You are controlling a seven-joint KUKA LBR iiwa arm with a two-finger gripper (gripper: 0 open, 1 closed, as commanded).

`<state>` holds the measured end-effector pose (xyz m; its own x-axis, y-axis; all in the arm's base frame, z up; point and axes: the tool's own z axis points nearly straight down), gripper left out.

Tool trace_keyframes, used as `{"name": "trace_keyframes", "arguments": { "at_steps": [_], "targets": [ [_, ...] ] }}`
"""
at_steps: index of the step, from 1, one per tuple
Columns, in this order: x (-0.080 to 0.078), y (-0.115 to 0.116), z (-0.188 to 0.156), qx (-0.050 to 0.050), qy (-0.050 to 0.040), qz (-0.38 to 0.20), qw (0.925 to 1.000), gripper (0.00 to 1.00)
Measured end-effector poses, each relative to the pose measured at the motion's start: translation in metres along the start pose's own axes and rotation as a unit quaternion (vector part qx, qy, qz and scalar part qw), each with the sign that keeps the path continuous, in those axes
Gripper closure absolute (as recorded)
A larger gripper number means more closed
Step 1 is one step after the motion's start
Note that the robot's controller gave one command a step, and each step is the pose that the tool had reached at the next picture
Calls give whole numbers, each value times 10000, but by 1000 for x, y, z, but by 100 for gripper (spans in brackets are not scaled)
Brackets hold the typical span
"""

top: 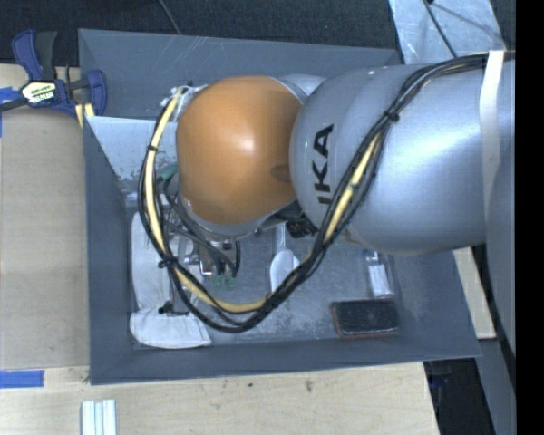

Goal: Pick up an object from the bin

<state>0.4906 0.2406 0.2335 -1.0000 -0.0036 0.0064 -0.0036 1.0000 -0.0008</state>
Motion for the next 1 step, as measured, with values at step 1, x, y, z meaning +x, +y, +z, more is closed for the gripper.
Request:
{"name": "trace_keyframes", "arguments": {
  "at_steps": [1],
  "targets": [
    [-2, -1, -5, -11, -43, 17, 10000, 0]
  ]
}}
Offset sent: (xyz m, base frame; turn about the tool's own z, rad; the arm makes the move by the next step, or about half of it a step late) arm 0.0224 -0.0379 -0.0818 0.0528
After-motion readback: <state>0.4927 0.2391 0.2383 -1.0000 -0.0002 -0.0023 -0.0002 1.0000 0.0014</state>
